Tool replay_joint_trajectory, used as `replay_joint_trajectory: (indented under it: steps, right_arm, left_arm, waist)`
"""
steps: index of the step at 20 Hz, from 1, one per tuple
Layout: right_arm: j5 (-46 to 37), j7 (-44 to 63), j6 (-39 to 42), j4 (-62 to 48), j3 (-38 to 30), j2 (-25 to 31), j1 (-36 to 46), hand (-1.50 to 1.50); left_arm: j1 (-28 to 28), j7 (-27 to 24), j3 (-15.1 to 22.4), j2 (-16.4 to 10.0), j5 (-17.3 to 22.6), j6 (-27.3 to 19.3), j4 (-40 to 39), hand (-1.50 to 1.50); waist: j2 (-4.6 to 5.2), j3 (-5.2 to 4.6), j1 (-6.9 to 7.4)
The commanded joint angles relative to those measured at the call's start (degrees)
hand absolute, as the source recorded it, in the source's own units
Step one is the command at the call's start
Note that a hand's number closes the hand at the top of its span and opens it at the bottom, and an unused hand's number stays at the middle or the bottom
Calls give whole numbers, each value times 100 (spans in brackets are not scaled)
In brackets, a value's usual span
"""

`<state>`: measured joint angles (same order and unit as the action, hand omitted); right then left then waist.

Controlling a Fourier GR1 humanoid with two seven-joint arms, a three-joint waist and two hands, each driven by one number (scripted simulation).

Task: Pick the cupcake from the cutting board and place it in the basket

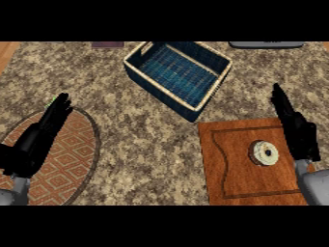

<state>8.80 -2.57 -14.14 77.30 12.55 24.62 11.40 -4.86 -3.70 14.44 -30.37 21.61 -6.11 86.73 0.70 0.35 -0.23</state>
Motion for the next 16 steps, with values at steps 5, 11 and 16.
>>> replay_joint_trajectory:
  steps: [5,11,16]
  right_arm:
    - [1035,-581,1210,1547,-696,597,-617,150]
    - [-933,-848,350,2839,1131,-99,-1404,-150]
    - [-2255,581,-1189,3397,999,-127,-1783,-150]
  left_arm:
    - [150,-186,-343,749,-356,-1294,406,0]
    - [280,48,-94,1092,-331,-1421,796,0]
    - [388,-106,-59,1215,-484,-1580,682,0]
  waist:
    - [-130,-34,-138]
    - [-106,-39,-39]
    - [-140,-63,-163]
